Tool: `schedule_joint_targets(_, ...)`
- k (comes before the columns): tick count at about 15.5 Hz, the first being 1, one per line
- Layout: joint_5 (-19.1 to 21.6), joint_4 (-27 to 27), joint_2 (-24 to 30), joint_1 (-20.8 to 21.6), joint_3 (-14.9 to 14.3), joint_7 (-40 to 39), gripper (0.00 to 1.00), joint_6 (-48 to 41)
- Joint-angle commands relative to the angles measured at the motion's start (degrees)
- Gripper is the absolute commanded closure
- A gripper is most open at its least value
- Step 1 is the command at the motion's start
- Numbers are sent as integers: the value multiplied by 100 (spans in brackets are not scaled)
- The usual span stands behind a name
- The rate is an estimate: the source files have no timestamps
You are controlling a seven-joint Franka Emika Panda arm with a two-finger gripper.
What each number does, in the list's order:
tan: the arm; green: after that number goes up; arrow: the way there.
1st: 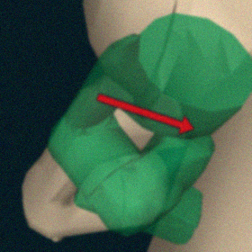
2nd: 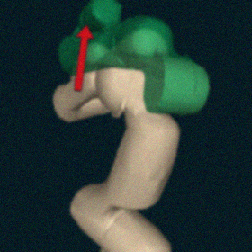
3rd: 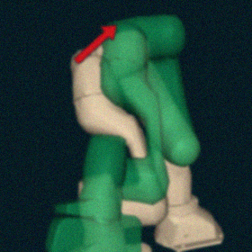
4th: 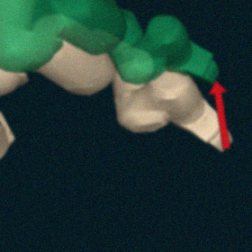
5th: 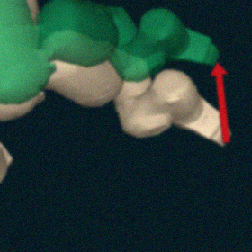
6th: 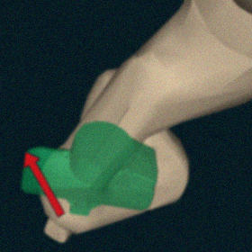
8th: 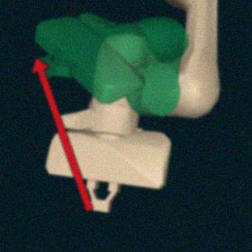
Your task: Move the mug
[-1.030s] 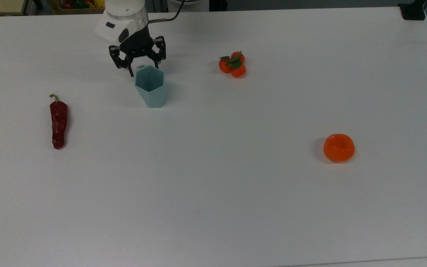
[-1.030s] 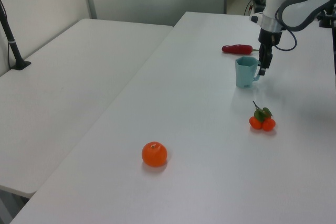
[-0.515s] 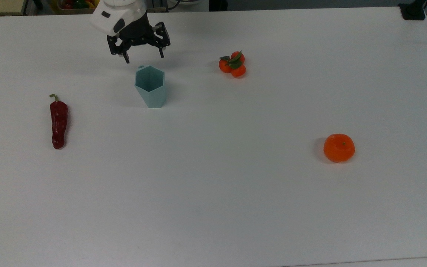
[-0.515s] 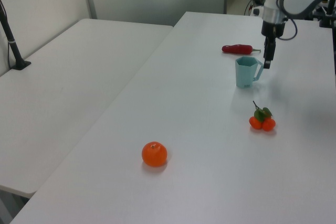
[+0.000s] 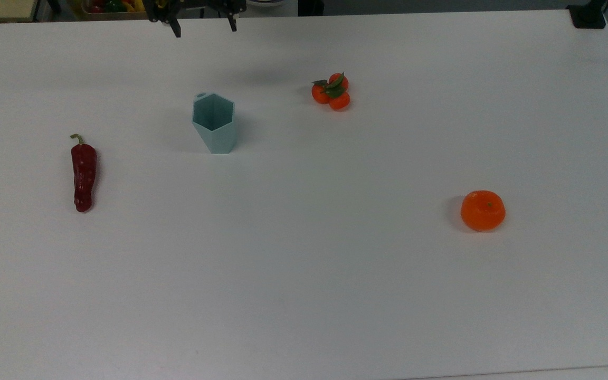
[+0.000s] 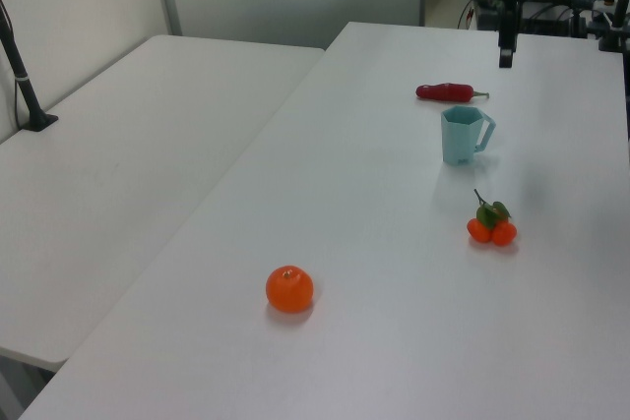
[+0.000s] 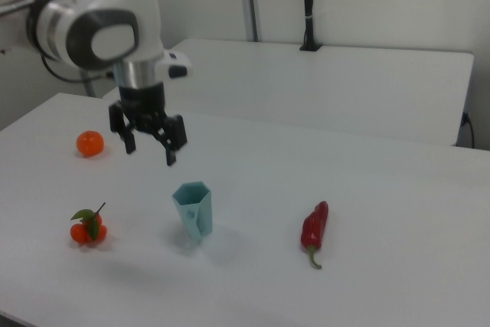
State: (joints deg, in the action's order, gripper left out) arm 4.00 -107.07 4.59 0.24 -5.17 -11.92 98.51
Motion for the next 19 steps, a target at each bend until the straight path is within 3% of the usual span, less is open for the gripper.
schedule_joint_targets(1,57,1099,-19,2,175,795,0,-1095)
schedule_joint_targets(4,154,1600,-19,2,271,1077,0,-1588)
schedule_joint_targets(7,154,1655,-19,-41,508,1288,0,-1555)
schedule_joint_targets(14,136,1593,-98,-200,491,1201,0,-255)
schedule_joint_targets(17,48,1567,-230,-182,474,429,0,132)
schedule_joint_targets(19,48,1575,-274,-182,447,453,0,194)
